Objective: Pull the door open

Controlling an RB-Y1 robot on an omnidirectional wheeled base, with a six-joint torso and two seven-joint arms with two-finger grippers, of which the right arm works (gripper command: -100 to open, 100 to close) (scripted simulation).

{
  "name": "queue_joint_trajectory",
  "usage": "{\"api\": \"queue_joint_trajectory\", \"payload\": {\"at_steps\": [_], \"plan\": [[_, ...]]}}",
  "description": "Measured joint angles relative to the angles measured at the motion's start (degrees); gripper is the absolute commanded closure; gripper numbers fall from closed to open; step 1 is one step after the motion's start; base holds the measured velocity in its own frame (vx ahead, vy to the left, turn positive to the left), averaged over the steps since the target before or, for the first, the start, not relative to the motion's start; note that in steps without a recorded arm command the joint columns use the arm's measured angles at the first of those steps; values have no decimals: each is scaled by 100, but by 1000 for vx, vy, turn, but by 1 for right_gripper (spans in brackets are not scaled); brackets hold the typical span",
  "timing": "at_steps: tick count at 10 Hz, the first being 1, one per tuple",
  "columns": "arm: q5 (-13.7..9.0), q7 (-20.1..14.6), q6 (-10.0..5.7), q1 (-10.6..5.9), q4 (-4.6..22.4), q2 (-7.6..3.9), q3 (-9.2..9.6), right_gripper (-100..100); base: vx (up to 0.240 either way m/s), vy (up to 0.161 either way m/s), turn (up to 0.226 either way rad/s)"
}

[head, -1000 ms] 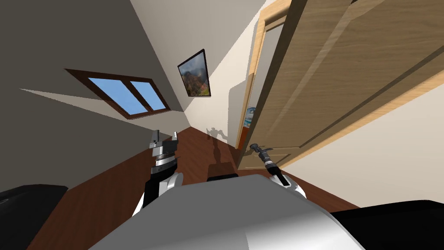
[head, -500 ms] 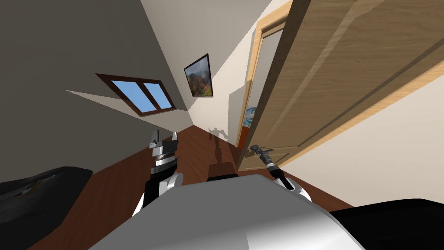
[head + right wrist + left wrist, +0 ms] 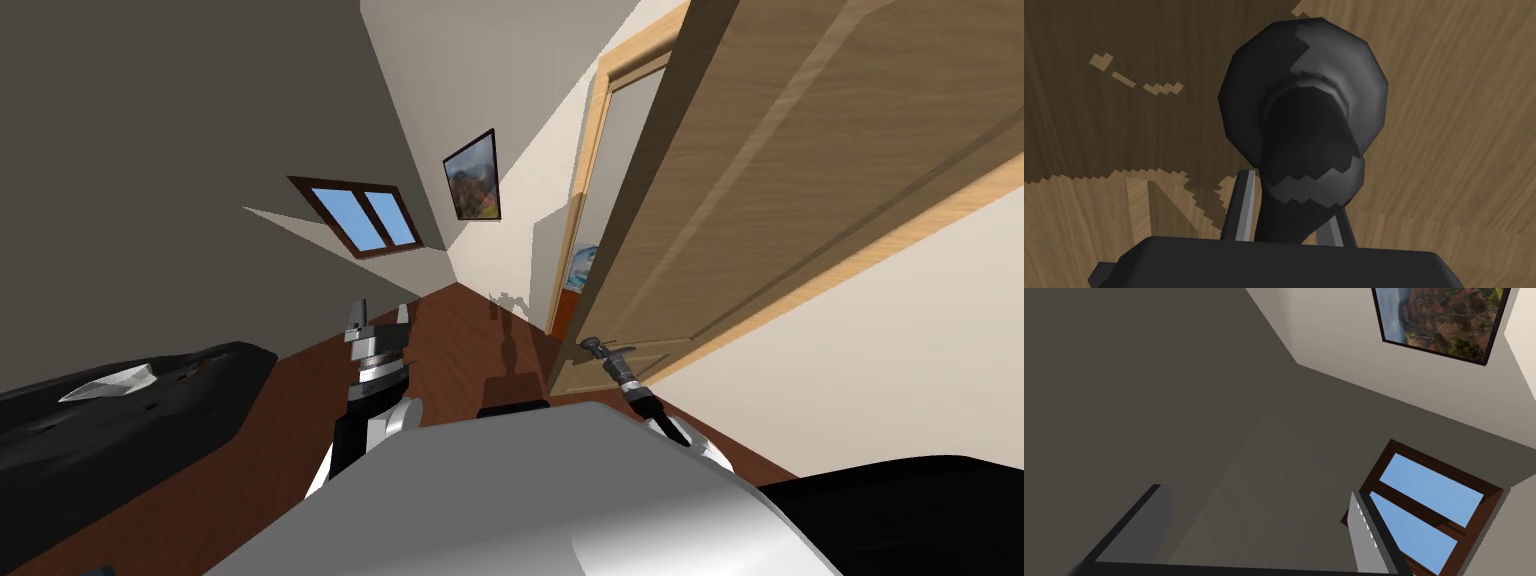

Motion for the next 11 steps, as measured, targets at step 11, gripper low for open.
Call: {"api": "queue_joint_trajectory", "payload": {"at_steps": [11], "plan": [[13, -207, -657, 230, 307, -220, 154, 100, -174, -62, 143]]}}
